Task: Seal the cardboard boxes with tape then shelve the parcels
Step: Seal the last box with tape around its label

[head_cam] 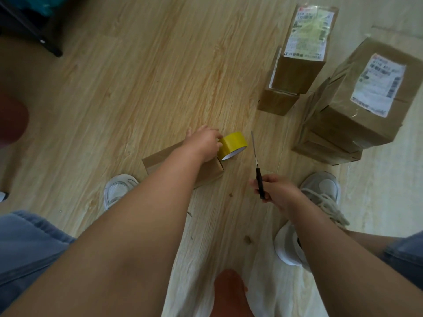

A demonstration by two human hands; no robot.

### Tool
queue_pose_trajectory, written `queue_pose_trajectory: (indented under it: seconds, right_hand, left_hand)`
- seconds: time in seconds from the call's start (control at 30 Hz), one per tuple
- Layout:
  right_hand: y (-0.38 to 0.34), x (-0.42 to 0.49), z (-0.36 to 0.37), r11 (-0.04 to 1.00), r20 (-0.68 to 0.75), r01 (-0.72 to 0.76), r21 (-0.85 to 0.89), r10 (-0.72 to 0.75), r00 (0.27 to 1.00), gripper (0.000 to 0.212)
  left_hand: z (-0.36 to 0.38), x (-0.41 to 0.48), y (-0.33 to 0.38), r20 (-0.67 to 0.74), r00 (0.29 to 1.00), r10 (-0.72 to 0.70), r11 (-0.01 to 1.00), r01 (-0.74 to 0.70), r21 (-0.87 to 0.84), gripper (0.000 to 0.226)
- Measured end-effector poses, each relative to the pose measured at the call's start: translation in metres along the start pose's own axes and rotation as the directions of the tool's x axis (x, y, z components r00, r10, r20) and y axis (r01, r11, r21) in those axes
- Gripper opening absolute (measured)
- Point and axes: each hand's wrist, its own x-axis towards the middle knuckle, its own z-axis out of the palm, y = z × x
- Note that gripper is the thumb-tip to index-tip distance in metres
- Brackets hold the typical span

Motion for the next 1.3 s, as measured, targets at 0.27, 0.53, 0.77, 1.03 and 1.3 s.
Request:
queue_pose_trajectory:
  seconds: [0.27, 0.53, 0.77, 1.03, 1.3]
  right_hand:
    - [0.014, 0.010, -0.012, 0.997, 0.127, -0.054, 0.048, 0.047, 0.991, 0.034]
    - [0.019, 0.007, -0.025, 0.995, 0.448, -0.073, -0.071, 0.097, 0.889, 0.052]
    - [-0.009, 0.017, -0.021, 0.940, 0.461, 0.060, -0.335, 0.108, 0.881, 0.069]
    - [-0.039, 0.024, -0.010, 0.866, 0.431, 0.107, -0.488, 0.132, 0.893, 0.067]
    - [-0.053, 0.035, -0.006, 0.832, 0.416, 0.161, -0.532, 0.091, 0.905, 0.059]
  left_hand:
    - [0.001, 0.028, -0.005, 0.072, 0.990, -0.118, 0.944, 0.134, -0.301, 0.031]
    - [0.001, 0.033, -0.010, 0.067, 0.979, -0.194, 0.820, 0.199, -0.537, 0.009]
    - [0.006, 0.027, -0.004, 0.021, 0.971, -0.239, 0.757, 0.200, -0.623, 0.017]
    - [0.016, 0.043, -0.012, 0.122, 0.951, -0.283, 0.660, 0.286, -0.695, 0.050]
    - [-0.008, 0.019, 0.006, 0.168, 0.958, -0.232, 0.587, 0.275, -0.762, 0.038]
